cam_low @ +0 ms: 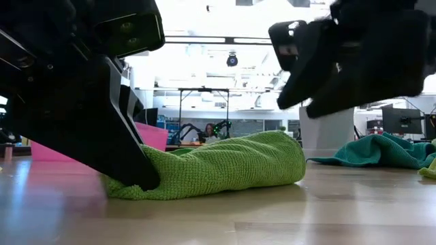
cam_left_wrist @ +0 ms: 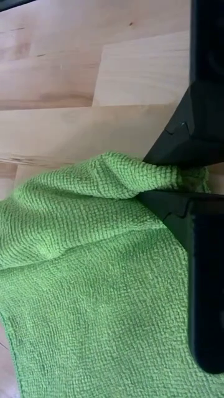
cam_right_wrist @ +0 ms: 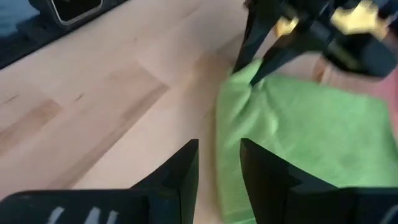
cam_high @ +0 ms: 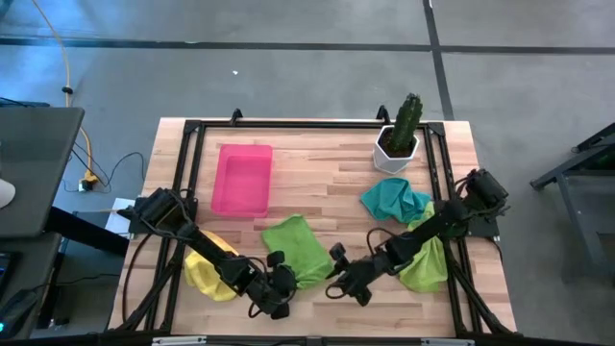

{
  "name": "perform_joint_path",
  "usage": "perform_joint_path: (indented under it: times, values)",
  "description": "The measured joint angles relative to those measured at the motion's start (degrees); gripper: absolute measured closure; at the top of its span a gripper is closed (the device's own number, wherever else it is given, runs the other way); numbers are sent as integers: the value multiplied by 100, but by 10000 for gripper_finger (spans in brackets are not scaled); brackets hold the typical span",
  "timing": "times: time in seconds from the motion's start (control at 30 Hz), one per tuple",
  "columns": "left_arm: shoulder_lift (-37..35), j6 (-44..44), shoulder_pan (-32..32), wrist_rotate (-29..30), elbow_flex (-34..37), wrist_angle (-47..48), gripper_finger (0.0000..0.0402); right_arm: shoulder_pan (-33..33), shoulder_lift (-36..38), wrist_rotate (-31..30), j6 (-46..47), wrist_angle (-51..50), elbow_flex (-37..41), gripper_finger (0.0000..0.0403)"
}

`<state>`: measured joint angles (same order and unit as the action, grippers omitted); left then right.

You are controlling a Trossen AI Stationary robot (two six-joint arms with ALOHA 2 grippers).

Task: Roll microfiber towels into tight, uniform cylinder then place into a basket
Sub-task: Roll the green microfiber cloth

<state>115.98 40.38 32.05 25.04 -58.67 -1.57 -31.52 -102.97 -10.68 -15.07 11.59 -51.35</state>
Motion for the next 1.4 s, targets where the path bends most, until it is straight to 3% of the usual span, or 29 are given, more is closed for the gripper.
perform_joint_path:
  times: [0.27,0.53,0.73,1.17,1.4]
  values:
    - [0,58,2,2,6,-26,360,181,-368,385,330,377,11,275]
    - [0,147,15,13,6,-39,360,202,-410,121,269,377,11,197]
    - [3,147,15,-2,12,-88,360,315,-410,-39,216,254,11,182]
    - [20,157,22,-55,15,-247,360,600,-801,148,557,220,-11,209]
    - [-3,149,24,-97,13,-290,359,613,-810,430,775,77,-15,299]
